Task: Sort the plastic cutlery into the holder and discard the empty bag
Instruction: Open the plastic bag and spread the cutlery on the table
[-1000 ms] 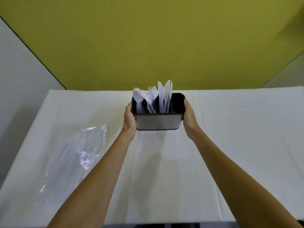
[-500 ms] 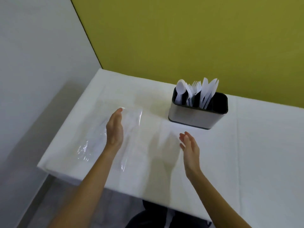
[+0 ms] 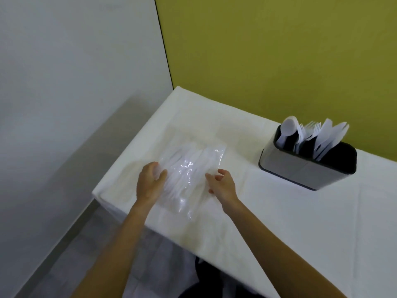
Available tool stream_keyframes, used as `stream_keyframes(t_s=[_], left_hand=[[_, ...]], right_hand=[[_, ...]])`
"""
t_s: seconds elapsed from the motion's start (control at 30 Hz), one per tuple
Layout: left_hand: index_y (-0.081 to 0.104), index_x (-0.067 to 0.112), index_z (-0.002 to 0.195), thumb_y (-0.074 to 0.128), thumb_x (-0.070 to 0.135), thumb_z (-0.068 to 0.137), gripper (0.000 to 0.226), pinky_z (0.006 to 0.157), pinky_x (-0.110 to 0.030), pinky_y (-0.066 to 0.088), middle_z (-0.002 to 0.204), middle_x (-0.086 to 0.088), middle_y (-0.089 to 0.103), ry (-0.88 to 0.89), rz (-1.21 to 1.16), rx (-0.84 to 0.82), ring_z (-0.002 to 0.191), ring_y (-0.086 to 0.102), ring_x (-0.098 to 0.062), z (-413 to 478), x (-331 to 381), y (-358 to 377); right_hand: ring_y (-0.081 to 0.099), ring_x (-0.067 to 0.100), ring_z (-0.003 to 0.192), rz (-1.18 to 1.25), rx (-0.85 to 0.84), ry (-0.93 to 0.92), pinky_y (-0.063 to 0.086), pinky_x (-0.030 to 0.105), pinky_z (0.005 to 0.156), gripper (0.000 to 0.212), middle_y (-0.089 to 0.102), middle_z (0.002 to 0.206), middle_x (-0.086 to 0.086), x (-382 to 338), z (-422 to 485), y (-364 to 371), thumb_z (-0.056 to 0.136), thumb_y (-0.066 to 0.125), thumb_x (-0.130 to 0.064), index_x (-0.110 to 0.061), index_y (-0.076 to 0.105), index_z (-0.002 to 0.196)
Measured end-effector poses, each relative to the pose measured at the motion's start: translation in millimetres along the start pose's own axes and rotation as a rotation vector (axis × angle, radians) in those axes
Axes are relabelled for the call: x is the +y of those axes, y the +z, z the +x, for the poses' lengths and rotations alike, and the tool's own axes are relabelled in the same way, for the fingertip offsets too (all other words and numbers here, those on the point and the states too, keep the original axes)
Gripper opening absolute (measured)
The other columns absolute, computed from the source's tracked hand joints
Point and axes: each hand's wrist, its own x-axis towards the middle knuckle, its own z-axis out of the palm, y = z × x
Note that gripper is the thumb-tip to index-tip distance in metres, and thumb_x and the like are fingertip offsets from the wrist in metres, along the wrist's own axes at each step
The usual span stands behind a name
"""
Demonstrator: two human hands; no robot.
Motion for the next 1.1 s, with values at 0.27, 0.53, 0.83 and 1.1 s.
stream_keyframes(t_s=[0.27,0.53,0.83,1.1], left_hand=[[0.059,0.022,0.09,0.061,0.043,0.084,0.021,0.096,-0.045,0.044,0.106,0.002,0.056,0.004,0.09,-0.021,0.097,0.058,-0.021,-19,6,11],[0.066,0.017,0.089,0.053,0.041,0.089,0.027,0.097,-0.035,0.031,0.108,0.001,0.054,0.091,0.312,-0.087,0.111,0.043,-0.021,-52,23,49],[0.065,0.011,0.079,0.048,0.015,0.093,0.022,0.057,-0.015,0.041,0.079,0.0,0.063,0.02,-0.101,-0.445,0.061,0.053,-0.004,-80,64,73],[0.058,0.007,0.072,0.059,0.001,0.089,0.017,0.041,-0.021,0.041,0.068,-0.005,0.066,-0.074,-0.4,-0.913,0.05,0.061,-0.016,-97,103,73]], right_hand=[[0.058,0.016,0.08,-0.075,0.086,-0.085,0.051,0.029,0.071,0.047,0.059,0.09,0.001,13,-10,-34,0.085,0.068,-0.018,-0.012,0.041,0.122],[0.059,0.013,0.075,-0.013,0.143,-0.052,0.051,0.021,0.063,0.04,0.064,0.088,-0.002,57,-43,-93,0.081,0.073,-0.018,-0.016,0.05,0.113],[0.06,0.014,0.064,-0.029,0.137,-0.044,0.051,0.016,0.059,0.027,0.064,0.079,-0.002,76,-62,-143,0.085,0.069,-0.014,-0.008,0.06,0.11],[0.067,0.017,0.077,-0.103,0.366,-0.266,0.056,0.023,0.059,0.013,0.068,0.092,0.004,56,-82,-182,0.091,0.06,-0.02,-0.015,0.06,0.103]])
